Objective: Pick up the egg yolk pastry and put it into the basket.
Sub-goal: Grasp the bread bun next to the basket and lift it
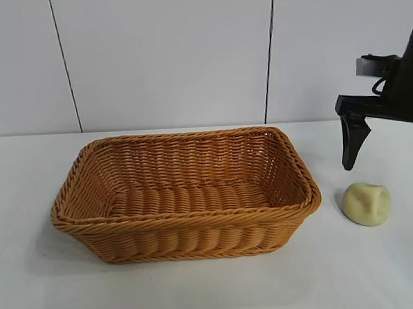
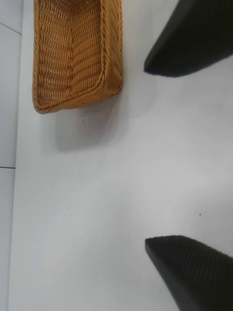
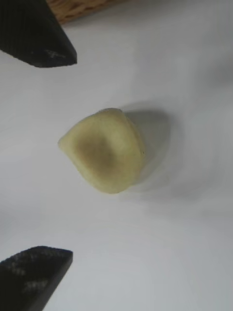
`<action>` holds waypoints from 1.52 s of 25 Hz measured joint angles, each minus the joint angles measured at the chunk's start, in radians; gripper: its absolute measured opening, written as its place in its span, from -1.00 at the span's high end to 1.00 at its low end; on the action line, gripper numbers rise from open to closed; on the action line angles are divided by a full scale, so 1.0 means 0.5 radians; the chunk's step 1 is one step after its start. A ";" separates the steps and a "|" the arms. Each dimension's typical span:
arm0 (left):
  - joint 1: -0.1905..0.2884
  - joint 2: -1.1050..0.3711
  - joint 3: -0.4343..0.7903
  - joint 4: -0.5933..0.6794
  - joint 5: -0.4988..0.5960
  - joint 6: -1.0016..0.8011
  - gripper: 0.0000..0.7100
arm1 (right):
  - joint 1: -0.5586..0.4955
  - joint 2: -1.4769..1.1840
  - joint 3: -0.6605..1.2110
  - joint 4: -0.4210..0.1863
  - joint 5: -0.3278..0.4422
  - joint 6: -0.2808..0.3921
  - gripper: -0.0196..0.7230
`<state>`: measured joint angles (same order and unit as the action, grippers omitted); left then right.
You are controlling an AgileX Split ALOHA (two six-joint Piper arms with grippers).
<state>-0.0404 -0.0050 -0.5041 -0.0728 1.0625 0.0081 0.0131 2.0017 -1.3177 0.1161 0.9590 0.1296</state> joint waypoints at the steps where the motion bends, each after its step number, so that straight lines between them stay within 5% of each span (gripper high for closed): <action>1: 0.000 0.000 0.000 0.000 0.000 0.000 -0.84 | 0.000 0.025 0.000 0.000 -0.015 0.000 -0.92; 15: 0.000 0.000 0.000 0.000 0.000 0.000 -0.84 | 0.000 0.199 0.000 0.000 -0.159 0.023 -0.92; 18: 0.000 0.000 0.000 0.000 0.000 0.000 -0.84 | 0.000 0.212 0.000 0.002 -0.161 0.023 -0.63; 26: 0.000 0.000 0.000 0.000 0.000 0.000 -0.84 | 0.006 0.213 -0.004 0.009 -0.134 0.023 0.72; 38: 0.000 0.000 0.000 0.000 0.000 0.000 -0.84 | 0.006 -0.149 -0.170 0.056 0.072 -0.040 0.89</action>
<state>-0.0404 -0.0050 -0.5041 -0.0728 1.0625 0.0081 0.0163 1.9272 -1.4025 0.1441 0.9948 0.1097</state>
